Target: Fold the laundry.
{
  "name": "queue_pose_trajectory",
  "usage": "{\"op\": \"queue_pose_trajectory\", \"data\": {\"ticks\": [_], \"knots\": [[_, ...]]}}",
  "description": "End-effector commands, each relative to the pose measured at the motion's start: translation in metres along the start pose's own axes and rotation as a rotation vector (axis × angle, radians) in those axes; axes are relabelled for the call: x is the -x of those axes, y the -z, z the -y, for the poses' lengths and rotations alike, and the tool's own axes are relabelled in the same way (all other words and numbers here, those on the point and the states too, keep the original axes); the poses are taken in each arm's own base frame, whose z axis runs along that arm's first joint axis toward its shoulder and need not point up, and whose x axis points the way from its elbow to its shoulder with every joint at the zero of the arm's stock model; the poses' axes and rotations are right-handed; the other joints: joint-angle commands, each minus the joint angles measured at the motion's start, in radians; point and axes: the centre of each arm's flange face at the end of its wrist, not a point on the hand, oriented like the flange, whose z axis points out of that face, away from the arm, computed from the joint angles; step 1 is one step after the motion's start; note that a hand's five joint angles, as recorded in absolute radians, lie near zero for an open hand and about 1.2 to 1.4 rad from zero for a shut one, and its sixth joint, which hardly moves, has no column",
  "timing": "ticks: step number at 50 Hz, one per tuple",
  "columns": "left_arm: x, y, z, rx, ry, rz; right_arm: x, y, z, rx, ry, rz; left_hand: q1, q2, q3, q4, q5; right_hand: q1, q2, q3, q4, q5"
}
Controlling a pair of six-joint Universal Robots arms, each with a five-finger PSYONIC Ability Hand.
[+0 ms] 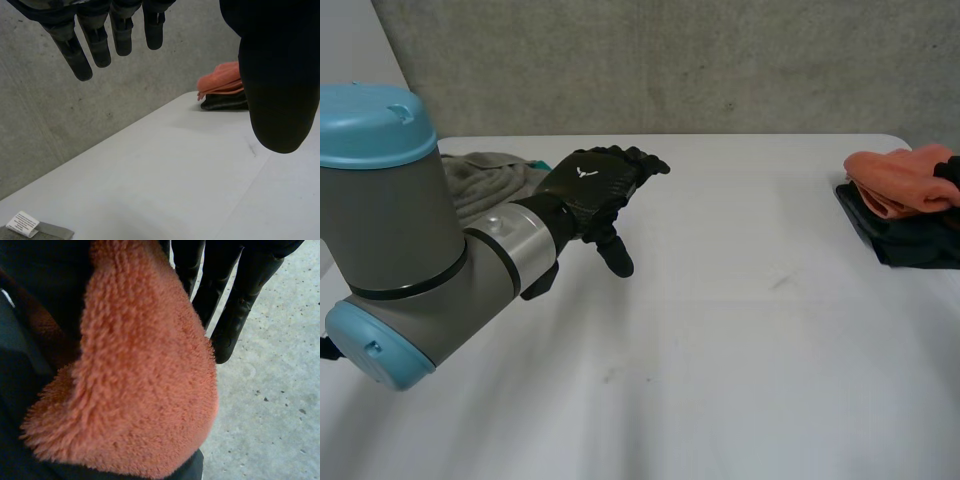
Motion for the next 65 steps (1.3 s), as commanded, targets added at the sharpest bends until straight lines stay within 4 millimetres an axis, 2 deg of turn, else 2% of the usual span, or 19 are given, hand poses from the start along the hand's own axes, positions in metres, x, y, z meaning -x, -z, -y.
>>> {"op": "queue_pose_trajectory", "data": {"ticks": [1,6,8,9,19,28,31,35,36,40,43,47,50,51,54,55,56,59,65], "knots": [[-0.001,0.000,0.000,-0.001,0.000,-0.003,-0.012,0.008,0.012,0.003,0.013,-0.003,-0.010,-0.030,-0.036,-0.030,-0.049,0.507,0.231,0.234,0.204,0.289],[-0.001,0.000,-0.001,0.001,0.000,-0.005,-0.009,0.011,0.016,0.031,-0.023,-0.008,-0.010,-0.030,-0.036,-0.030,-0.049,0.507,0.231,0.234,0.204,0.289],[-0.001,0.000,0.000,-0.001,-0.001,-0.003,-0.006,0.013,0.018,0.052,-0.051,-0.011,-0.010,-0.030,-0.036,-0.030,-0.049,0.044,-0.232,-0.228,-0.259,-0.174],[-0.001,-0.001,-0.001,0.001,0.000,-0.004,-0.005,0.016,0.020,0.080,-0.074,-0.018,-0.010,-0.030,-0.036,-0.030,-0.049,-0.715,-0.990,-0.987,-1.017,-0.932],[-0.001,0.000,0.000,0.001,0.000,-0.004,-0.039,0.060,0.056,0.372,0.037,-0.191,-0.010,-0.030,-0.036,-0.030,-0.049,-0.715,-0.990,-0.987,-1.017,-0.932],[-0.001,0.002,0.002,-0.006,-0.002,-0.003,-0.094,0.107,0.058,0.908,0.594,-0.482,-0.010,-0.030,-0.036,-0.030,-0.049,-0.715,-0.990,-0.987,-1.017,-0.932],[-0.001,0.002,0.003,-0.008,-0.002,-0.001,-0.104,0.102,0.069,0.888,0.627,-0.549,-0.010,-0.030,-0.036,-0.030,-0.049,-0.715,-0.990,-0.987,-1.017,-0.932],[0.000,0.003,0.006,-0.015,-0.002,0.001,-0.104,0.071,0.117,0.647,0.556,-0.638,-0.010,-0.030,-0.036,-0.030,-0.049,-0.715,-0.990,-0.987,-1.017,-0.932],[0.000,0.004,0.007,-0.020,-0.003,0.002,-0.096,0.054,0.149,0.519,0.513,-0.658,-0.010,-0.030,-0.036,-0.030,-0.049,-0.715,-0.990,-0.987,-1.017,-0.932],[0.002,0.007,0.014,-0.040,-0.007,0.011,-0.062,0.026,0.207,0.274,0.365,-0.642,-0.010,-0.030,-0.036,-0.030,-0.049,-0.715,-0.990,-0.987,-1.017,-0.932],[0.005,0.009,0.020,-0.063,-0.013,0.023,-0.027,0.013,0.228,0.164,0.259,-0.570,-0.010,-0.030,-0.036,-0.030,-0.049,-0.715,-0.990,-0.987,-1.017,-0.932],[0.019,0.011,0.024,-0.092,-0.019,0.080,0.063,0.000,0.267,0.019,0.094,-0.354,-0.010,-0.030,-0.036,-0.030,-0.049,-0.715,-0.990,-0.987,-1.017,-0.932],[0.041,0.012,0.030,-0.140,-0.038,0.169,0.110,0.005,0.269,0.017,0.035,-0.234,-0.010,-0.030,-0.036,-0.030,-0.049,-0.715,-0.990,-0.987,-1.017,-0.932],[0.047,0.012,0.032,-0.156,-0.042,0.194,0.142,0.009,0.268,0.026,0.003,-0.151,-0.010,-0.030,-0.036,-0.030,-0.049,-0.715,-0.990,-0.987,-1.017,-0.932],[0.078,0.011,0.037,-0.211,-0.049,0.291,0.189,0.019,0.269,0.038,-0.051,-0.020,-0.010,-0.030,-0.036,-0.030,-0.049,-0.715,-0.990,-0.987,-1.017,-0.932],[0.087,0.011,0.036,-0.215,-0.052,0.315,0.220,0.026,0.270,0.049,-0.083,0.070,-0.010,-0.030,-0.036,-0.030,-0.049,-0.715,-0.990,-0.987,-1.017,-0.932],[0.110,0.011,0.033,-0.216,-0.054,0.369,0.234,0.030,0.272,0.050,-0.094,0.114,-0.010,-0.029,-0.035,-0.029,-0.048,-0.715,-0.990,-0.987,-1.017,-0.932],[0.137,0.010,0.028,-0.211,-0.056,0.430,0.270,0.044,0.273,0.072,-0.106,0.210,-0.010,-0.029,-0.035,-0.029,-0.048,-0.715,-0.990,-0.987,-1.017,-0.932],[0.221,-0.008,-0.030,-0.057,-0.089,0.585,0.288,0.061,0.258,0.150,-0.053,0.269,-0.007,-0.026,-0.032,-0.026,-0.045,-0.715,-0.990,-0.987,-1.017,-0.932]]}}
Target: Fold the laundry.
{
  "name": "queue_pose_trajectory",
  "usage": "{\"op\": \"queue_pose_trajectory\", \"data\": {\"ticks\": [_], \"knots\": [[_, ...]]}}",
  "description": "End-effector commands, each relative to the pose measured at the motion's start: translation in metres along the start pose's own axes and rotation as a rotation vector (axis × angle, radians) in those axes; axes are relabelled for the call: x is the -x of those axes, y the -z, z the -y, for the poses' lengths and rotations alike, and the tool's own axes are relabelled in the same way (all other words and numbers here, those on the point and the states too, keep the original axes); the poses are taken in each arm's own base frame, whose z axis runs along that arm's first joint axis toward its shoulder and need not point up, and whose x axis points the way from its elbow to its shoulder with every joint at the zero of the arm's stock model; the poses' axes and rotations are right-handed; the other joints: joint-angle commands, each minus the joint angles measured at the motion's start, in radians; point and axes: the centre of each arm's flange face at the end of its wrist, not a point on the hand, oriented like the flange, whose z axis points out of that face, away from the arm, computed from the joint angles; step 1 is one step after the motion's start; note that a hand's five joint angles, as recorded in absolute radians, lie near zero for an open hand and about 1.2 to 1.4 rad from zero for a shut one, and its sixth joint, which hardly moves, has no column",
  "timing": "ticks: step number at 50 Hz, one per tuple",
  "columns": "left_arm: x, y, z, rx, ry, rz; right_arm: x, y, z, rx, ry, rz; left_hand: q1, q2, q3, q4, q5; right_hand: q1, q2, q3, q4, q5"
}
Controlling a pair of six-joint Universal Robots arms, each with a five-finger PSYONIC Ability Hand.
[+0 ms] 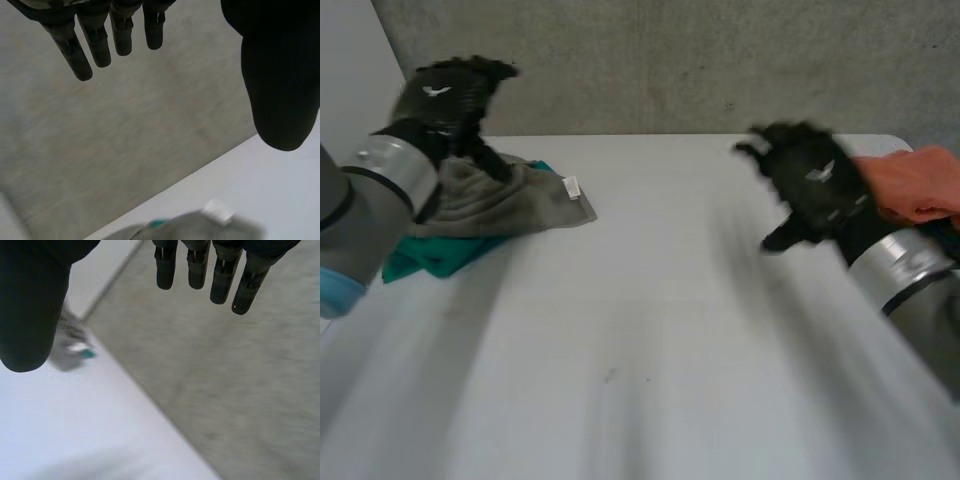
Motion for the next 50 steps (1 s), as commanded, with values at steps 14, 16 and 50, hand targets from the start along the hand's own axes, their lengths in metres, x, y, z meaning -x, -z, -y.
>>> {"op": "queue_pose_trajectory", "data": {"ticks": [14,16,50], "knots": [[0.123,-0.078,-0.173,0.257,-0.309,0.130,0.034,0.020,-0.046,0.210,0.097,0.095,0.028,0.009,0.003,0.009,-0.006,-0.031,-0.048,-0.038,-0.061,-0.068],[0.125,-0.083,-0.179,0.238,-0.316,0.133,0.034,0.020,-0.046,0.211,0.096,0.095,0.049,0.030,0.024,0.030,0.014,-0.031,-0.048,-0.038,-0.061,-0.068],[0.013,-0.073,-0.031,-0.210,-0.098,0.121,0.034,0.022,-0.062,0.271,0.088,0.063,1.211,1.192,1.186,1.192,1.177,-0.031,-0.048,-0.038,-0.061,-0.068]]}}
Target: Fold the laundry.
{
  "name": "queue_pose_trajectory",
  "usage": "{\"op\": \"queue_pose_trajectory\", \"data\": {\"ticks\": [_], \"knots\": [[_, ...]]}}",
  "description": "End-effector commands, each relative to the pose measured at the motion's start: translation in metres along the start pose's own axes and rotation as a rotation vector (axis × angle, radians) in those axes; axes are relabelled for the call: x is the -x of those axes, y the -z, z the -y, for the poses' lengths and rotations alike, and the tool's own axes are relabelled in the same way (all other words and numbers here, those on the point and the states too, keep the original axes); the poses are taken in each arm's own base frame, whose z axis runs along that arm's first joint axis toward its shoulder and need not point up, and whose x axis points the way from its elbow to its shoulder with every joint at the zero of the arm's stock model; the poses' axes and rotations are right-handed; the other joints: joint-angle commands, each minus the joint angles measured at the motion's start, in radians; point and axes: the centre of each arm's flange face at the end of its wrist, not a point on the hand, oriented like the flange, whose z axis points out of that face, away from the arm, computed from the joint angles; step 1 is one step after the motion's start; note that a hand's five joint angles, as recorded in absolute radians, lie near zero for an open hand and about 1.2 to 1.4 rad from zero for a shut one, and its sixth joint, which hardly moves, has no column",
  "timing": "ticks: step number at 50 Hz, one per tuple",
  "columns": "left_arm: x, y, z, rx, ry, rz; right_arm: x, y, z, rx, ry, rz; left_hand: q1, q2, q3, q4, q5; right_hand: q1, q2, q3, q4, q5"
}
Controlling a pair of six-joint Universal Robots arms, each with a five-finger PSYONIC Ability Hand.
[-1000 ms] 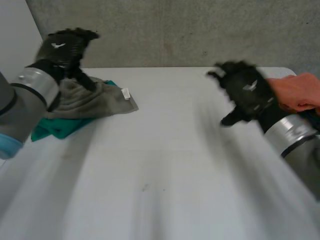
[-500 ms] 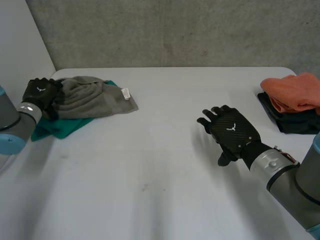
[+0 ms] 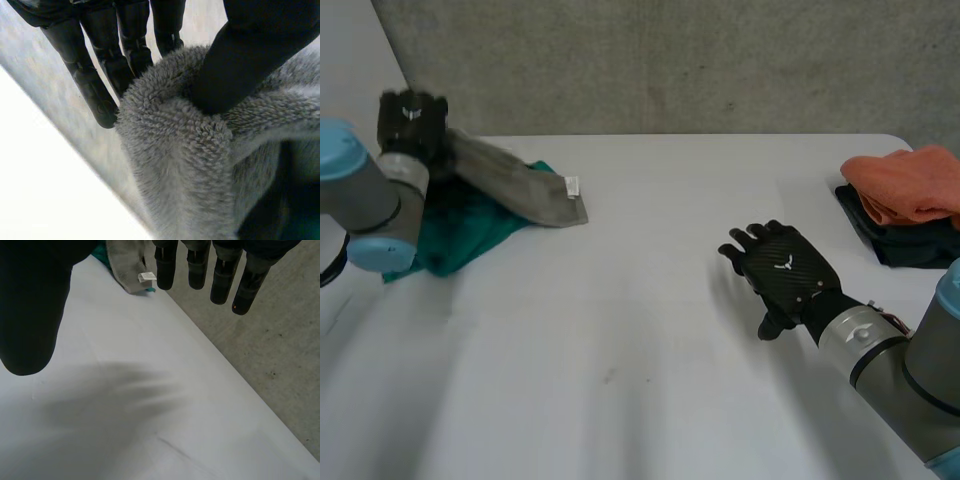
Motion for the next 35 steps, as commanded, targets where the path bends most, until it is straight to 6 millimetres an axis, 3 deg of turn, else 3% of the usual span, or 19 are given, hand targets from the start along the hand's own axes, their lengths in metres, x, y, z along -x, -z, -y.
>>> {"op": "queue_pose_trajectory", "data": {"ticks": [1,2,5,6,9,10,12,13,14,17,18,20,25,35], "knots": [[-0.035,0.053,0.096,-0.112,0.242,-0.117,-0.006,-0.001,-0.001,0.012,0.001,-0.042,0.307,0.207,0.216,0.203,0.260,-0.031,-0.048,-0.038,-0.061,-0.068],[-0.049,0.072,0.110,-0.099,0.301,-0.171,-0.007,-0.001,-0.002,0.018,0.001,-0.054,0.307,0.207,0.216,0.203,0.260,-0.031,-0.048,-0.038,-0.061,-0.068],[-0.074,0.106,0.123,-0.038,0.380,-0.270,-0.017,-0.002,-0.004,0.046,-0.012,-0.128,0.307,0.207,0.216,0.203,0.260,-0.031,-0.048,-0.038,-0.061,-0.068],[-0.091,0.130,0.126,0.024,0.419,-0.340,-0.020,-0.002,-0.005,0.053,-0.012,-0.145,0.307,0.207,0.216,0.203,0.260,-0.031,-0.048,-0.038,-0.061,-0.068],[-0.119,0.167,0.123,0.129,0.464,-0.448,-0.031,-0.003,-0.008,0.073,-0.014,-0.201,0.307,0.207,0.216,0.203,0.260,-0.031,-0.048,-0.038,-0.061,-0.068],[-0.134,0.190,0.121,0.197,0.477,-0.513,-0.034,-0.003,-0.009,0.074,-0.014,-0.209,0.307,0.207,0.216,0.203,0.260,-0.031,-0.048,-0.038,-0.061,-0.068],[-0.148,0.210,0.115,0.270,0.475,-0.568,-0.036,-0.003,-0.010,0.075,-0.015,-0.216,0.307,0.207,0.216,0.203,0.260,-0.031,-0.048,-0.038,-0.061,-0.068],[-0.154,0.219,0.110,0.311,0.469,-0.594,-0.040,-0.003,-0.011,0.077,-0.016,-0.223,0.192,0.091,0.100,0.087,0.144,-0.031,-0.048,-0.038,-0.061,-0.068],[-0.166,0.235,0.100,0.388,0.457,-0.641,-0.041,-0.003,-0.012,0.078,-0.017,-0.226,-0.115,-0.215,-0.206,-0.219,-0.162,-0.031,-0.048,-0.038,-0.061,-0.068],[-0.177,0.252,0.090,0.484,0.433,-0.696,-0.049,-0.003,-0.013,0.082,-0.018,-0.246,-0.452,-0.552,-0.543,-0.556,-0.499,-0.031,-0.048,-0.038,-0.061,-0.068],[-0.178,0.258,0.088,0.514,0.423,-0.717,-0.050,-0.003,-0.013,0.083,-0.019,-0.248,-0.697,-0.797,-0.788,-0.801,-0.744,-0.031,-0.048,-0.038,-0.061,-0.068],[-0.176,0.259,0.089,0.524,0.421,-0.722,-0.050,-0.004,-0.013,0.083,-0.019,-0.246,-0.892,-0.992,-0.984,-0.996,-0.939,-0.031,-0.048,-0.038,-0.061,-0.068],[-0.150,0.240,0.110,0.446,0.446,-0.651,-0.048,-0.004,-0.013,0.079,-0.019,-0.232,-0.875,-0.975,-0.967,-0.979,-0.923,-0.031,-0.048,-0.038,-0.061,-0.068],[-0.106,0.212,0.119,0.369,0.435,-0.515,-0.033,-0.001,-0.011,0.067,-0.035,-0.116,-0.864,-0.964,-0.955,-0.968,-0.911,-0.031,-0.048,-0.038,-0.061,-0.068]]}}
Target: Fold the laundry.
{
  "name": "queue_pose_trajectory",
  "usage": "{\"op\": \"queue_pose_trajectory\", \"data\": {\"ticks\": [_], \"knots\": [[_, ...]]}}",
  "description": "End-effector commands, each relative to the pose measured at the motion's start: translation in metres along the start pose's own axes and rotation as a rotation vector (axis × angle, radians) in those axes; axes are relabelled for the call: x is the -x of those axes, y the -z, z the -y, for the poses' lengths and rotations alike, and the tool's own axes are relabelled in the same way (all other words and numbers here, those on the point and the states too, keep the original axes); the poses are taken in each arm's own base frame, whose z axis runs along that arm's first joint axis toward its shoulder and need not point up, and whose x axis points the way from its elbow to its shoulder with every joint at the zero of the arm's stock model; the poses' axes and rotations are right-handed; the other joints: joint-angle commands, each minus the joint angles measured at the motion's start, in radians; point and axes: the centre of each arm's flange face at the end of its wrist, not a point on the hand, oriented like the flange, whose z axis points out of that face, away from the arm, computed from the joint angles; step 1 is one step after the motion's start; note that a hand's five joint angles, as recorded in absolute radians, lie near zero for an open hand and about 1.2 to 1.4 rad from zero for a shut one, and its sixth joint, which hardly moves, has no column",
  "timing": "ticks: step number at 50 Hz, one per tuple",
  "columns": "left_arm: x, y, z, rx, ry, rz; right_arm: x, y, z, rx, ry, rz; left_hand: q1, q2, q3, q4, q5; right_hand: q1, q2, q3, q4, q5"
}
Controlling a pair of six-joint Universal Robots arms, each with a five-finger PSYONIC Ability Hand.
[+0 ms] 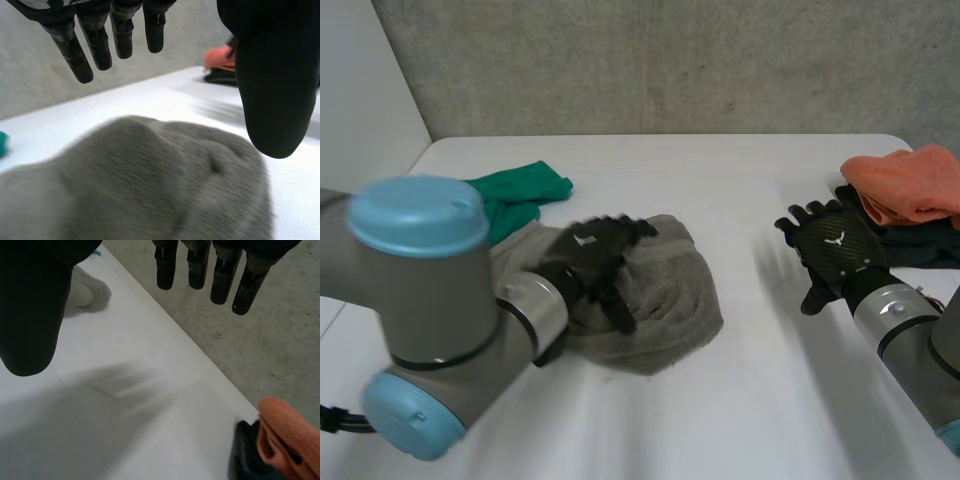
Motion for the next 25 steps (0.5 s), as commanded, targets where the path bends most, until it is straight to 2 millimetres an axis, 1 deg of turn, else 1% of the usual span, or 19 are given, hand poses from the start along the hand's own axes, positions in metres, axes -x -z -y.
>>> {"op": "queue_pose_trajectory", "data": {"ticks": [1,2,4,5,6,9,12,13,15,17,19,20,23,25], "knots": [[0.034,0.006,0.025,-0.082,-0.025,0.099,0.015,0.007,0.002,0.007,-0.016,0.119,0.010,-0.004,-0.010,-0.002,0.001,-0.031,-0.048,-0.038,-0.061,-0.068],[0.046,0.005,0.027,-0.086,-0.046,0.132,0.017,0.009,0.002,0.014,-0.018,0.136,0.013,-0.001,-0.007,0.001,0.004,-0.031,-0.048,-0.038,-0.061,-0.068],[0.057,0.003,0.028,-0.084,-0.069,0.165,0.022,0.012,0.004,0.026,-0.023,0.175,0.016,0.002,-0.004,0.004,0.007,-0.031,-0.048,-0.038,-0.061,-0.068],[0.062,0.002,0.028,-0.081,-0.084,0.178,0.029,0.016,0.008,0.032,-0.030,0.223,0.016,0.002,-0.004,0.004,0.007,-0.031,-0.048,-0.038,-0.061,-0.068],[0.072,0.001,0.026,-0.069,-0.113,0.202,0.034,0.018,0.010,0.032,-0.031,0.252,0.019,0.005,-0.001,0.007,0.009,-0.031,-0.048,-0.038,-0.061,-0.068],[0.084,-0.001,0.023,-0.046,-0.174,0.229,0.047,0.023,0.024,0.022,-0.034,0.336,0.037,0.023,0.017,0.025,0.027,-0.031,-0.048,-0.038,-0.061,-0.068],[0.100,-0.004,0.013,0.001,-0.244,0.264,0.054,0.026,0.033,0.031,-0.037,0.384,0.042,0.029,0.023,0.031,0.033,-0.031,-0.048,-0.038,-0.061,-0.068],[0.109,-0.006,0.005,0.034,-0.275,0.279,0.056,0.027,0.035,0.034,-0.037,0.391,0.043,0.029,0.023,0.031,0.033,-0.031,-0.048,-0.038,-0.061,-0.068],[0.116,-0.007,-0.002,0.064,-0.306,0.287,0.058,0.025,0.038,0.029,-0.031,0.400,0.043,0.029,0.023,0.031,0.033,-0.031,-0.048,-0.038,-0.061,-0.068],[0.121,-0.008,-0.012,0.105,-0.348,0.281,0.064,0.020,0.038,0.029,-0.028,0.416,0.043,0.029,0.023,0.031,0.033,-0.031,-0.048,-0.038,-0.061,-0.068],[0.121,-0.008,-0.020,0.131,-0.370,0.268,0.071,0.015,0.038,0.026,-0.024,0.431,0.043,0.029,0.023,0.031,0.033,-0.031,-0.048,-0.038,-0.061,-0.068],[0.120,-0.008,-0.022,0.139,-0.379,0.261,0.078,0.010,0.039,0.023,-0.022,0.449,0.043,0.029,0.023,0.031,0.033,-0.031,-0.048,-0.038,-0.061,-0.068],[0.115,-0.007,-0.032,0.160,-0.394,0.213,0.086,0.003,0.039,0.023,-0.015,0.458,0.043,0.029,0.023,0.031,0.033,-0.006,-0.023,-0.013,-0.036,-0.044],[0.110,-0.006,-0.037,0.166,-0.395,0.170,0.091,-0.006,0.034,0.040,-0.009,0.453,0.045,0.032,0.026,0.034,0.036,0.032,0.015,0.025,0.002,-0.005]]}}
